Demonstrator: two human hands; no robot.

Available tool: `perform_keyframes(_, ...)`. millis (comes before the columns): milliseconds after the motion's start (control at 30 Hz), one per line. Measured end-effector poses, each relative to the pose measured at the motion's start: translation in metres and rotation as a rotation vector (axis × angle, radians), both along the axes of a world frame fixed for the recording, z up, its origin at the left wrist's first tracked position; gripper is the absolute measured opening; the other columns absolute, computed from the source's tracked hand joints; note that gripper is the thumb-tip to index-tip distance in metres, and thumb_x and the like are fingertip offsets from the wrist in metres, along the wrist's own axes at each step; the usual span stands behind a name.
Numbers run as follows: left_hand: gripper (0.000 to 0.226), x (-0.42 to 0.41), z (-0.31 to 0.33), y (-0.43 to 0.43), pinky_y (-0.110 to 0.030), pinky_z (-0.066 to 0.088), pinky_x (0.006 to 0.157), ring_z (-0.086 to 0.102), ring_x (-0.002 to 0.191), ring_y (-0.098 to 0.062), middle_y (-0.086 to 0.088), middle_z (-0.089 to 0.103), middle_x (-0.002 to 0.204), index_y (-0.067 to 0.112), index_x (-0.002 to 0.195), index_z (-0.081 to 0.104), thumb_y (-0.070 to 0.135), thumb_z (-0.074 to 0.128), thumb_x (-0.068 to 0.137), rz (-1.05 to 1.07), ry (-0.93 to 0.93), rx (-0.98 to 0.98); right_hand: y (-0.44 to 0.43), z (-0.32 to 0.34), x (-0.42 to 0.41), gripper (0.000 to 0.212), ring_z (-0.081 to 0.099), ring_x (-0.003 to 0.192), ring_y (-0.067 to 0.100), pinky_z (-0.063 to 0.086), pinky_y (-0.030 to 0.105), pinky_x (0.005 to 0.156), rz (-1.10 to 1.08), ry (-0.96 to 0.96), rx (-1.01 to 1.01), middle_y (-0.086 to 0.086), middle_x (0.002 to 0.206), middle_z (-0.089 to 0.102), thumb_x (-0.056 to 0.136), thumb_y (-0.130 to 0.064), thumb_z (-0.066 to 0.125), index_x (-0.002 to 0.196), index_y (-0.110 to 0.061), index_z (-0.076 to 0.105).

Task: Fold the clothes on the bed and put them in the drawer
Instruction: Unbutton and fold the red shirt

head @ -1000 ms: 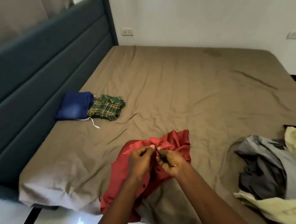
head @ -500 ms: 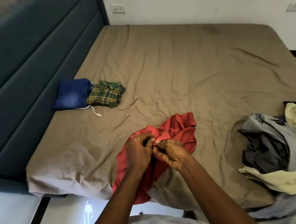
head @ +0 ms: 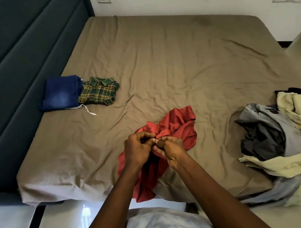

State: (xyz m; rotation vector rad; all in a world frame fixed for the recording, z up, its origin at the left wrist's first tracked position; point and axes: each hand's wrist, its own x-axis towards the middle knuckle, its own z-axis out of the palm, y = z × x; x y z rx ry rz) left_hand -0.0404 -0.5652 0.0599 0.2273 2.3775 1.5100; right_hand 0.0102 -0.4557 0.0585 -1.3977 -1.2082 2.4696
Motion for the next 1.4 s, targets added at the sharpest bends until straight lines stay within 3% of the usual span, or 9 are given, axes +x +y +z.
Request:
perform_keyframes(67, 0.019, -0.006, 0.002, 0.000, -0.026, 0.060, 0.082, 0.072, 0.080, 0.003, 0.015, 0.077, 0.081, 0.025, 0.087, 0.082, 0.008, 0.082, 0.080, 0.011, 0.011, -0.002, -0.004, 0.003, -0.003, 0.030, 0.069, 0.064, 0.013, 0.062, 0.025, 0.064, -0.055, 0.031, -0.023, 0.006, 0.066, 0.068, 0.091, 0.019, 0.057, 0.073, -0.005, 0.058)
perform_keyframes(267, 0.014, -0.015, 0.007, 0.003, -0.027, 0.060, 0.082, 0.072, 0.080, 0.002, 0.014, 0.077, 0.081, 0.025, 0.085, 0.081, 0.013, 0.084, 0.079, 0.013, -0.001, -0.013, -0.015, 0.009, -0.003, 0.021, 0.070, 0.077, 0.020, 0.062, 0.025, 0.063, -0.211, 0.147, -0.110, 0.015, 0.082, 0.067, 0.089, 0.019, 0.060, 0.081, 0.000, 0.059)
perform_keyframes(633, 0.009, -0.023, 0.015, 0.008, -0.030, 0.061, 0.082, 0.073, 0.078, -0.002, 0.013, 0.077, 0.077, 0.025, 0.080, 0.081, 0.018, 0.085, 0.077, -0.076, -0.029, -0.091, -0.019, 0.008, 0.007, 0.021, 0.073, 0.071, 0.019, 0.063, 0.028, 0.072, -0.304, 0.213, -0.117, 0.012, 0.073, 0.070, 0.090, 0.018, 0.059, 0.080, 0.000, 0.061)
perform_keyframes(767, 0.019, -0.020, 0.020, 0.006, -0.025, 0.058, 0.086, 0.074, 0.090, -0.005, 0.009, 0.079, 0.090, 0.030, 0.088, 0.082, 0.012, 0.078, 0.083, -0.212, -0.042, -0.018, -0.008, 0.007, 0.011, 0.014, 0.071, 0.070, 0.017, 0.061, 0.029, 0.081, -0.214, 0.206, 0.018, 0.010, 0.074, 0.069, 0.090, 0.009, 0.067, 0.080, -0.001, 0.066)
perform_keyframes(867, 0.030, -0.020, 0.024, 0.005, -0.027, 0.058, 0.085, 0.074, 0.092, -0.008, 0.009, 0.080, 0.089, 0.048, 0.078, 0.079, 0.021, 0.066, 0.074, -0.320, -0.146, 0.034, 0.001, 0.008, 0.015, 0.011, 0.066, 0.063, 0.015, 0.060, 0.025, 0.068, -0.125, 0.127, 0.208, 0.008, 0.069, 0.068, 0.087, 0.004, 0.074, 0.081, -0.002, 0.067)
perform_keyframes(967, 0.029, -0.019, 0.023, 0.003, -0.017, 0.053, 0.068, 0.071, 0.075, -0.005, 0.005, 0.078, 0.081, 0.023, 0.094, 0.083, 0.002, 0.065, 0.084, -0.392, -0.222, 0.100, 0.011, 0.016, 0.021, 0.013, 0.066, 0.060, 0.017, 0.058, 0.023, 0.058, -0.020, 0.085, 0.229, 0.013, 0.073, 0.068, 0.085, 0.005, 0.076, 0.082, -0.002, 0.066)
perform_keyframes(1067, 0.026, -0.011, 0.024, 0.002, -0.017, 0.051, 0.071, 0.068, 0.082, -0.006, -0.005, 0.076, 0.091, 0.009, 0.104, 0.074, -0.002, 0.064, 0.084, -0.382, -0.199, 0.155, 0.022, 0.023, 0.026, 0.021, 0.062, 0.060, 0.020, 0.057, 0.028, 0.059, 0.098, 0.036, 0.260, 0.011, 0.071, 0.064, 0.083, 0.009, 0.076, 0.079, -0.006, 0.062)
perform_keyframes(1233, 0.033, 0.004, 0.012, 0.007, -0.032, 0.054, 0.076, 0.067, 0.086, -0.017, -0.015, 0.072, 0.094, 0.019, 0.109, 0.065, -0.002, 0.064, 0.084, -0.356, -0.229, 0.187, 0.038, 0.031, 0.032, 0.021, 0.060, 0.060, 0.011, 0.051, 0.028, 0.066, 0.408, -0.122, 0.941, -0.007, 0.060, 0.060, 0.079, -0.002, 0.083, 0.073, -0.016, 0.070)
perform_keyframes(1400, 0.026, 0.021, 0.003, 0.019, -0.042, 0.051, 0.069, 0.061, 0.068, -0.022, -0.014, 0.066, 0.074, 0.013, 0.108, 0.065, -0.004, 0.065, 0.088, -0.300, -0.239, 0.157, 0.043, 0.033, 0.038, 0.014, 0.068, 0.093, 0.031, 0.051, 0.034, 0.073, 0.699, -0.264, 1.364, 0.010, 0.093, 0.074, 0.084, -0.005, 0.070, 0.092, -0.015, 0.075)
